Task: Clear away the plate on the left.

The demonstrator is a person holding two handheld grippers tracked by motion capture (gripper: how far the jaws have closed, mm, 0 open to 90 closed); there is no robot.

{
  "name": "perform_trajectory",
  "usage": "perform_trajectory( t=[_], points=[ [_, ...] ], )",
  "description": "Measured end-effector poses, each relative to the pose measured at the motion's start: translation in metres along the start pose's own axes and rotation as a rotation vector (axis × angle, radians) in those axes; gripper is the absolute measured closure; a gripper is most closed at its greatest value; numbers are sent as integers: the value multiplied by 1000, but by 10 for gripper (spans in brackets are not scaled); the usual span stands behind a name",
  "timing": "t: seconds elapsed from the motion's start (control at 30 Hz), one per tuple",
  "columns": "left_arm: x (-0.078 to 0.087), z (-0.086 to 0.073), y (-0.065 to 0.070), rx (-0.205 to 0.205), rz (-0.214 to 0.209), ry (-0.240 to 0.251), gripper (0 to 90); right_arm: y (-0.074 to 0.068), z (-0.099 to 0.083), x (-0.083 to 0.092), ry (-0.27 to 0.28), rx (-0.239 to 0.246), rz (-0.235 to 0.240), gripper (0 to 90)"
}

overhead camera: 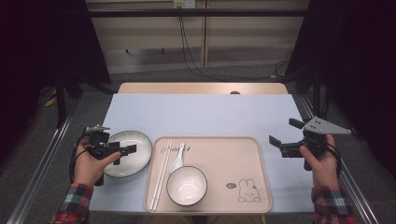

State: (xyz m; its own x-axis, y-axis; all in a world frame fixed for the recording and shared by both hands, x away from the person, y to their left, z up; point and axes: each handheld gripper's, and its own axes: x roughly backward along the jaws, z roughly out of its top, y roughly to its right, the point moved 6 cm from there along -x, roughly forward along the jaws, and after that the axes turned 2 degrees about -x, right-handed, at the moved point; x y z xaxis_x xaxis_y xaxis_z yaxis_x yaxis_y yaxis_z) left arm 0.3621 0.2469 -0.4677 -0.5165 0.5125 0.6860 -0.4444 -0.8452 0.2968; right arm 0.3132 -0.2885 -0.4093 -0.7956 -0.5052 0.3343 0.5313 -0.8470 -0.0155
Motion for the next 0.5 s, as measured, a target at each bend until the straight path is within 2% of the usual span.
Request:
perform_trajectory(
  t=[0.3, 0.33, 0.5],
  points=[
    [6, -3, -15, 13, 40, 4, 179, 0, 0, 0, 0, 0, 1, 0],
    [7, -4, -16, 26, 43, 7, 177, 0, 0, 0, 2, -1, -2, 0],
    [9, -6, -24, 37, 61, 14, 177, -1, 0, -1, -2, 0, -3, 0]
  ],
)
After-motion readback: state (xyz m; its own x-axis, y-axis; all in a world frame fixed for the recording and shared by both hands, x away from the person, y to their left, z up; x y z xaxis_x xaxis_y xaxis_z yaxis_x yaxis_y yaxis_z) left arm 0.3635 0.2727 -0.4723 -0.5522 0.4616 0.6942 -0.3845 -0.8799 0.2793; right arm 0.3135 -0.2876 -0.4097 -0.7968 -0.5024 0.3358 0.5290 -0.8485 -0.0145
